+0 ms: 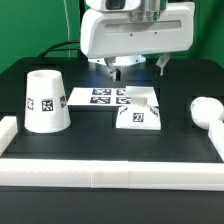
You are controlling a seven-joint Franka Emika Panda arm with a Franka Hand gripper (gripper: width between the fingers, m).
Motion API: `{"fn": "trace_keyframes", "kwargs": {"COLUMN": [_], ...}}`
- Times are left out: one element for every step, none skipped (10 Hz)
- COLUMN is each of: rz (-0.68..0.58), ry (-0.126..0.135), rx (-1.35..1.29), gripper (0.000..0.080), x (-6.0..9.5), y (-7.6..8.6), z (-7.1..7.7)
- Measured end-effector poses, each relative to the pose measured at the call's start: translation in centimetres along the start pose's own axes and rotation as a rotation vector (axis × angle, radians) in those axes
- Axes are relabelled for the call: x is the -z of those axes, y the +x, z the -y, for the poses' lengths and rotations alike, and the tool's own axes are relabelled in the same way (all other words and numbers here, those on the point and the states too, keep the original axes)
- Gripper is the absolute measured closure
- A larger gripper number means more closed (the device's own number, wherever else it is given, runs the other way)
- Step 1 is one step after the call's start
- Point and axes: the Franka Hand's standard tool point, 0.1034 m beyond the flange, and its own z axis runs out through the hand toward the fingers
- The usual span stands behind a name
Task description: Assemble lamp
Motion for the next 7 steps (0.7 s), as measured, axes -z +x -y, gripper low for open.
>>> {"fn": "trace_keyframes", "kwargs": {"rz": [-0.001, -0.001, -0.002, -0.008, -0.008, -0.004, 0.003], "ry": [0.004, 0.006, 0.015, 0.025, 0.029, 0.031, 0.032], "rx": [-0.048, -0.081, -0.176, -0.241, -0.296, -0.364, -0.361], "gripper": [0.0100, 0.0100, 0.0100, 0.0100, 0.0100, 0.0100, 0.0100], "x": [0.0, 0.0, 0.0, -0.4, -1.0, -1.9, -2.4], "y": [0.0, 0.0, 0.1, 0.0, -0.2, -0.5, -0.6], "z": [0.1, 0.2, 0.3, 0.4, 0.6, 0.9, 1.0]}}
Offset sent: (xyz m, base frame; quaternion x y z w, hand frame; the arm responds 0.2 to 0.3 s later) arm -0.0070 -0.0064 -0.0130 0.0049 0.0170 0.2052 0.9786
